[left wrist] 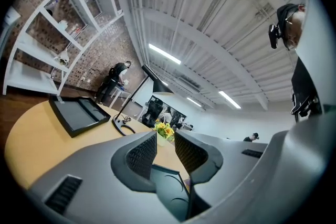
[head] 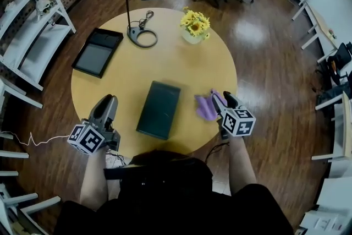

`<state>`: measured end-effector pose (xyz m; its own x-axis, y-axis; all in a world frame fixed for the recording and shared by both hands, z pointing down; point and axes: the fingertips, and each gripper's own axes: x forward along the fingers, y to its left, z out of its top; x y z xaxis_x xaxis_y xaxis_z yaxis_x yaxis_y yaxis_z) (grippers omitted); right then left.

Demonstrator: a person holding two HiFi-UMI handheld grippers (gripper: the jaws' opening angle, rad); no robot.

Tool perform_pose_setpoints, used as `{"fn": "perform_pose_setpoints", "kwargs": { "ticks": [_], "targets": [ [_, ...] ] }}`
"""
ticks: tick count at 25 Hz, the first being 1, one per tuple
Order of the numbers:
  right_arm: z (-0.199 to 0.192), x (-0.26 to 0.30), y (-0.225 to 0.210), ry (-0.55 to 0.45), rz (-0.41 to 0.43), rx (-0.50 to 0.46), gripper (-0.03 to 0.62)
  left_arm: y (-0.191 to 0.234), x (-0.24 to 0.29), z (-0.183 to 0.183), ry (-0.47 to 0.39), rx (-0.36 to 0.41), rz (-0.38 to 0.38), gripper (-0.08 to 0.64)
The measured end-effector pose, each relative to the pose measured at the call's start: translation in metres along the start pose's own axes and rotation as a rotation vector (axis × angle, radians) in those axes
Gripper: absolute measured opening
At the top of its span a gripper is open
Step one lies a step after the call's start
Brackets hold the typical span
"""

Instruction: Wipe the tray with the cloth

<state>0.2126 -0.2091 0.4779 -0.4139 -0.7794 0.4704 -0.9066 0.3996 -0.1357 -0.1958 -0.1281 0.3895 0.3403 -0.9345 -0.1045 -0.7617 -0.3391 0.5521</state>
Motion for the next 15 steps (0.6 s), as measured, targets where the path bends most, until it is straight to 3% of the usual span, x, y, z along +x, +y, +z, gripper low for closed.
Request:
{"fn": "perform_pose_setpoints", "kwargs": {
  "ticks": [5, 10, 15],
  "targets": [
    [0.037, -0.003, 0.013, -0.136, 0.051, 0.017, 0.215, -0.003, -0.005, 0.013, -0.012, 0.085, 0.009, 0.094],
    [0.079, -0.032, 0.016, -0.36, 0.013, 0.0, 0.006, 0.0, -0.015, 0.026, -0.034, 0.195, 0.047, 0.092],
    [0.089, -0.047, 0.021, -0.422, -0.003, -0.053, 0.0, 0.005, -0.026, 0.028, -0.051, 0.21, 0.063, 0.092]
  ]
}}
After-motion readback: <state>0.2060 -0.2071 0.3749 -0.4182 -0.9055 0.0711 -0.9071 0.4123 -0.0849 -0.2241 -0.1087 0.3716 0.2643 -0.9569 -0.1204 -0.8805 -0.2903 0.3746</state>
